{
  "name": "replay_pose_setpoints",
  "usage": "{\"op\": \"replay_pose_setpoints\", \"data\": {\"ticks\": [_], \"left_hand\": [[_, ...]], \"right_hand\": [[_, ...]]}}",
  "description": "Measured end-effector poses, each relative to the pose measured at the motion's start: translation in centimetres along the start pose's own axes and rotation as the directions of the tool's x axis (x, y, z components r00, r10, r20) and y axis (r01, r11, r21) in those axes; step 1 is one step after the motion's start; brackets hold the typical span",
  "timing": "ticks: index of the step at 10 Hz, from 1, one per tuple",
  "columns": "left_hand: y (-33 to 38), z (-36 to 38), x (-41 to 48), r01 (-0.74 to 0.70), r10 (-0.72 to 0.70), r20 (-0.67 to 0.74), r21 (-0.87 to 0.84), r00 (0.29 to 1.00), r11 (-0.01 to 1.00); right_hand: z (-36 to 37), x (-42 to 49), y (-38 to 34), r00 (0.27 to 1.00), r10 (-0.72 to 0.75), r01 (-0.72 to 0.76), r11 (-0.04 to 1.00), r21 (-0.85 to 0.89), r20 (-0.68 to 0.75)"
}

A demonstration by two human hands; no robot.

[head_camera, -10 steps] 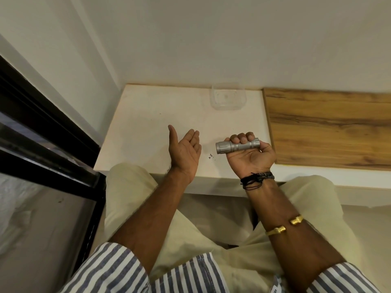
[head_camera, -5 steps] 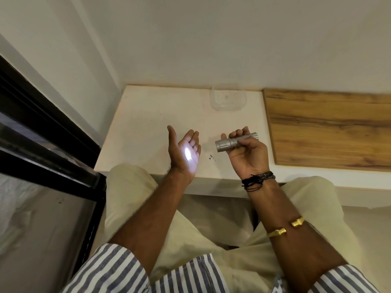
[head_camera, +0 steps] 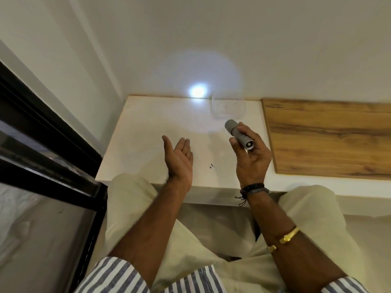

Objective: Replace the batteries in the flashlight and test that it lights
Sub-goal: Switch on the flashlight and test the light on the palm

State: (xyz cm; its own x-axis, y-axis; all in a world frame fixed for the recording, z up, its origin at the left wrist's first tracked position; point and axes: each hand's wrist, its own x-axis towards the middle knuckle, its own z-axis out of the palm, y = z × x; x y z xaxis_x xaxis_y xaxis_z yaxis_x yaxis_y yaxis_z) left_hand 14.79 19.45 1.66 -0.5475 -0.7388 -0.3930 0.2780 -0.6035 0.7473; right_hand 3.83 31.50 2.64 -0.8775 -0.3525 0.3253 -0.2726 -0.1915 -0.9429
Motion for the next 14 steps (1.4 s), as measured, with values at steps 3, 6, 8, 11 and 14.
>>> {"op": "replay_pose_setpoints", "data": {"ticks": [3, 6, 8, 11, 14], "left_hand": [[0.0, -0.2, 0.0, 0.000, 0.000, 0.000, -0.008, 1.000, 1.000], [0.0, -0.1, 0.0, -0.011, 0.011, -0.015, 0.000, 1.000, 1.000], [0.1, -0.2, -0.1, 0.000, 0.000, -0.011, -0.003, 1.000, 1.000], [0.0, -0.2, 0.1, 0.008, -0.008, -0.006, -0.009, 1.000, 1.000], [0.1, 0.4, 0.0, 0.077, -0.076, 0.037, -0.017, 0.996, 0.997]], "right_hand": [[-0.1, -0.2, -0.2, 0.990, 0.119, -0.120, 0.993, -0.002, -0.075], [-0.3, 0.0, 0.1, 0.991, 0.136, -0.136, 0.991, -0.003, -0.003], [-0.3, -0.5, 0.8, 0.977, 0.210, -0.211, 0.976, -0.060, -0.031], [-0.3, -0.3, 1.1, 0.970, 0.231, -0.236, 0.970, -0.064, -0.078], [-1.6, 0.7, -0.1, 0.724, 0.638, -0.628, 0.455, 0.632, 0.260]]}}
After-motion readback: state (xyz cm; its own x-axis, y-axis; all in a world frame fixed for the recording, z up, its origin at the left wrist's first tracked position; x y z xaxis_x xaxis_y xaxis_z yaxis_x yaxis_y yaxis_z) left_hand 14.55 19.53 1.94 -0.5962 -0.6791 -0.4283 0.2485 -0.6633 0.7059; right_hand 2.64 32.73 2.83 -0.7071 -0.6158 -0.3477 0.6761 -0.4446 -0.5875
